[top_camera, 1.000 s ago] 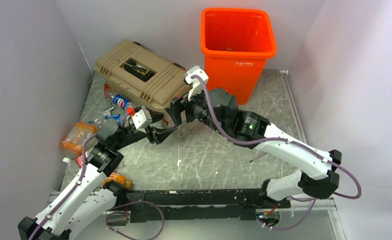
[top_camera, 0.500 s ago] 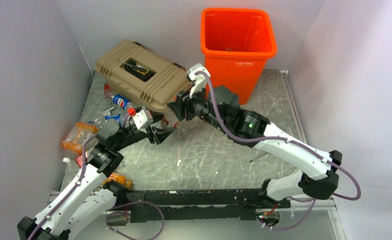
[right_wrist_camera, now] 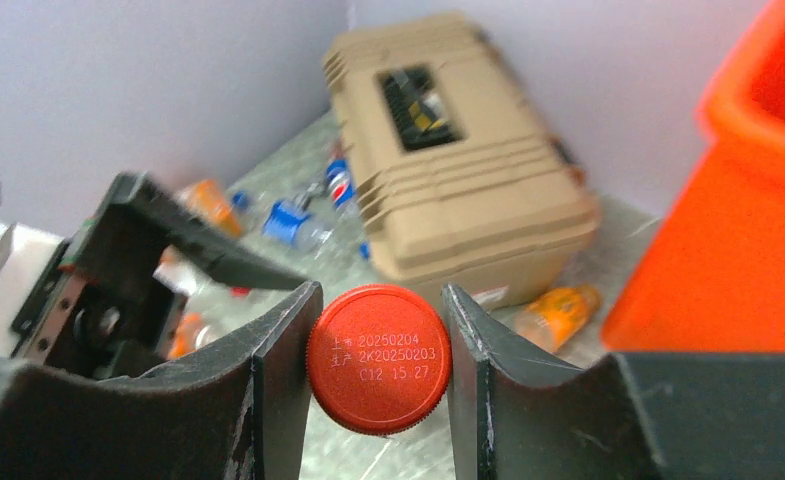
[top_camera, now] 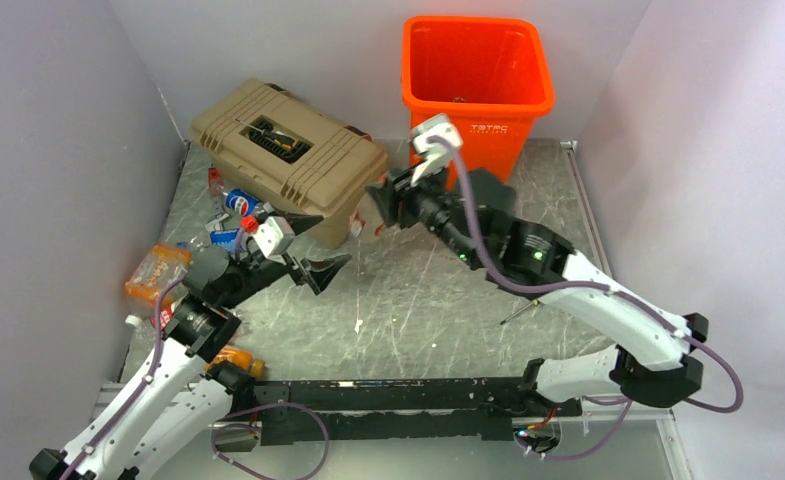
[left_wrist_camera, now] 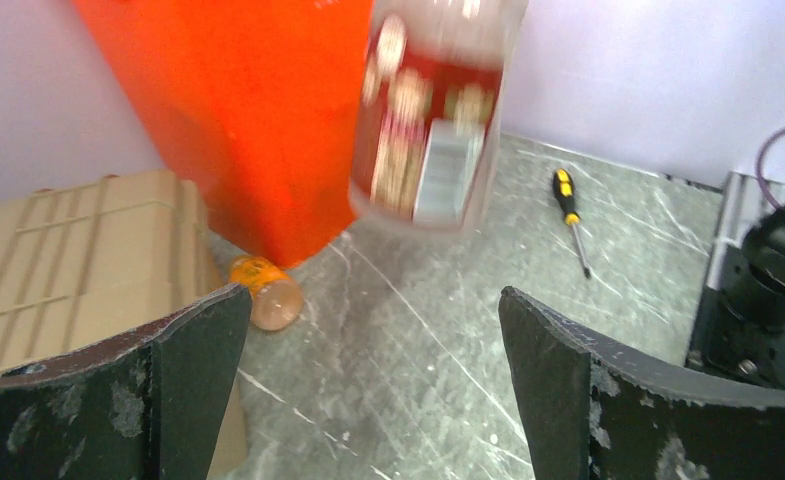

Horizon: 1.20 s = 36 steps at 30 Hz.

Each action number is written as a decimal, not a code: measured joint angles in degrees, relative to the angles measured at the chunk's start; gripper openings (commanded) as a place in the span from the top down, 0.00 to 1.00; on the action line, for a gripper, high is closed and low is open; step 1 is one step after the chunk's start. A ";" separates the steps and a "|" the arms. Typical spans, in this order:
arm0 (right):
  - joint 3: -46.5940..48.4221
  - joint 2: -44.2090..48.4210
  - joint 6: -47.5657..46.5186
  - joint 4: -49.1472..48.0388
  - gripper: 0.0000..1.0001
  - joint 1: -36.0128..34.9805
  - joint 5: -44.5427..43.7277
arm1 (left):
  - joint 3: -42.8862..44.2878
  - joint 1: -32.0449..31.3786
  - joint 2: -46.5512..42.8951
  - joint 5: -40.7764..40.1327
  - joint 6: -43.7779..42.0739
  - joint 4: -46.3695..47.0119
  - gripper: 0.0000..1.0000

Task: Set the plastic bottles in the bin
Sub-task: Place the plastic bottle in the trash bin.

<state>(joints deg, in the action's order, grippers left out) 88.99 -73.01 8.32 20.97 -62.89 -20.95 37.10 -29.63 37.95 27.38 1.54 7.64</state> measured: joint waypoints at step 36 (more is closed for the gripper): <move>25.24 -29.22 -7.58 -21.44 1.00 44.68 -14.84 | 5.35 -0.26 -1.07 -28.33 2.12 -12.02 0.00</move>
<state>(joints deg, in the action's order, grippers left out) 114.24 -102.24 0.73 -0.47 -18.22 -35.79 42.46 -29.89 36.88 -0.95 3.66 -4.38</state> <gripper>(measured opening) 0.478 0.995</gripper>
